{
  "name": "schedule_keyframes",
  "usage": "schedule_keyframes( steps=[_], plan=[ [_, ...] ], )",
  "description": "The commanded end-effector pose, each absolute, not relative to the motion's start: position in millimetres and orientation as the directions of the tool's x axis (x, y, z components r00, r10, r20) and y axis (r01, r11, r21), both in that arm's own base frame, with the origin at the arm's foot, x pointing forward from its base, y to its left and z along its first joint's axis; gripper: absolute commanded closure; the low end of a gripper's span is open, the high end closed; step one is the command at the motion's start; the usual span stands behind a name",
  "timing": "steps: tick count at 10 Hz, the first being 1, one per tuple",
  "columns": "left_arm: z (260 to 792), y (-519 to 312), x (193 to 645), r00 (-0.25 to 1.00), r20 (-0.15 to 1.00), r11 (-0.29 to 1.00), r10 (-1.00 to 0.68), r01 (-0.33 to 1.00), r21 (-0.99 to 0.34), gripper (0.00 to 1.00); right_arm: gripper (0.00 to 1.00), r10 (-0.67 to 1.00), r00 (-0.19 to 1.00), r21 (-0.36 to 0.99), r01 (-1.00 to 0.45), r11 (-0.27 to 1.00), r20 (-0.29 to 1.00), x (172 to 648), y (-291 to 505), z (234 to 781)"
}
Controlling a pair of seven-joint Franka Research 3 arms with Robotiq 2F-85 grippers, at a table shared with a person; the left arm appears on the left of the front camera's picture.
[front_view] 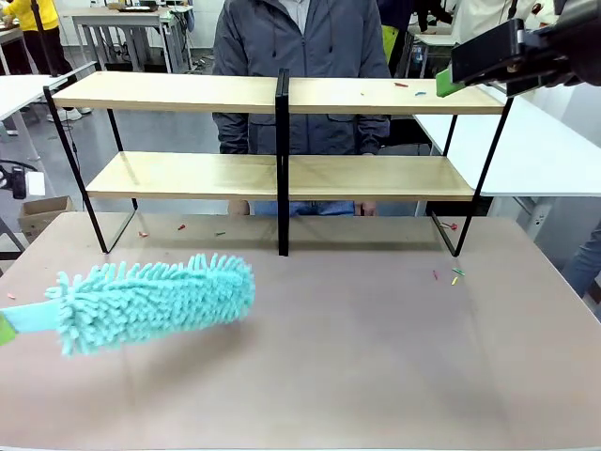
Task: Clean the shelves.
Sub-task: Clean another randomly selected level of the Shelf with the Duster.
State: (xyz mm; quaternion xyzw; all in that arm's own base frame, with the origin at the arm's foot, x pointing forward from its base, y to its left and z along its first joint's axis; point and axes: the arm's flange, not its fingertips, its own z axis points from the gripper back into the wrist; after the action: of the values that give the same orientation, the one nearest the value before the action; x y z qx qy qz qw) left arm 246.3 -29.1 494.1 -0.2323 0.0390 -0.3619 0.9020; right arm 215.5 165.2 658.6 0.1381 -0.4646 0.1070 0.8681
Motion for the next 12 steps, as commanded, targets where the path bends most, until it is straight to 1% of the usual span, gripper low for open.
schedule_keyframes(
  steps=[1, 2, 3, 4, 5, 9, 10, 11, 12],
  plan=[
    [472.6, -29.7, 242.4, 0.799, 0.315, 0.686, -0.512, 0.601, -0.41, 0.87, 0.0, 0.057, 0.549, 0.138, -0.307, 0.942, 0.834, 215.6, 164.7, 658.6],
    [459.0, -33.2, 249.1, 0.83, 0.381, 0.756, -0.408, 0.541, -0.369, 0.87, 0.0, 0.057, 0.549, 0.138, -0.307, 0.942, 0.834, 215.6, 164.7, 658.6],
    [449.2, -43.7, 252.6, 0.869, 0.344, 0.797, -0.355, 0.474, -0.375, 0.87, 0.0, 0.057, 0.549, 0.138, -0.307, 0.942, 0.834, 215.6, 164.7, 658.6],
    [449.5, -52.6, 255.9, 0.912, 0.186, 0.821, -0.366, 0.411, -0.396, 0.87, 0.0, 0.057, 0.549, 0.138, -0.307, 0.942, 0.834, 215.6, 164.7, 658.6],
    [512.4, -15.4, 284.0, 0.844, 0.342, 0.746, -0.413, 0.529, -0.405, 0.87, 0.0, 0.057, 0.549, 0.138, -0.307, 0.942, 0.834, 215.6, 164.7, 658.6],
    [512.4, -15.4, 284.0, 0.844, 0.342, 0.746, -0.413, 0.529, -0.405, 0.87, 0.0, 0.057, 0.549, 0.138, -0.307, 0.942, 0.834, 215.6, 164.7, 658.6],
    [511.8, -19.4, 286.7, 0.858, 0.331, 0.76, -0.393, 0.506, -0.408, 0.87, 0.0, 0.057, 0.549, 0.138, -0.307, 0.942, 0.834, 215.6, 164.7, 658.6],
    [492.2, -35.4, 283.6, 0.857, 0.339, 0.777, -0.388, 0.502, -0.38, 0.87, 0.0, 0.057, 0.549, 0.138, -0.307, 0.942, 0.834, 215.6, 164.7, 658.6],
    [475.7, -48.1, 279.4, 0.847, 0.287, 0.762, -0.447, 0.529, -0.373, 0.87, 0.0, 0.057, 0.549, 0.138, -0.307, 0.942, 0.834, 215.6, 164.7, 658.6]
  ],
)
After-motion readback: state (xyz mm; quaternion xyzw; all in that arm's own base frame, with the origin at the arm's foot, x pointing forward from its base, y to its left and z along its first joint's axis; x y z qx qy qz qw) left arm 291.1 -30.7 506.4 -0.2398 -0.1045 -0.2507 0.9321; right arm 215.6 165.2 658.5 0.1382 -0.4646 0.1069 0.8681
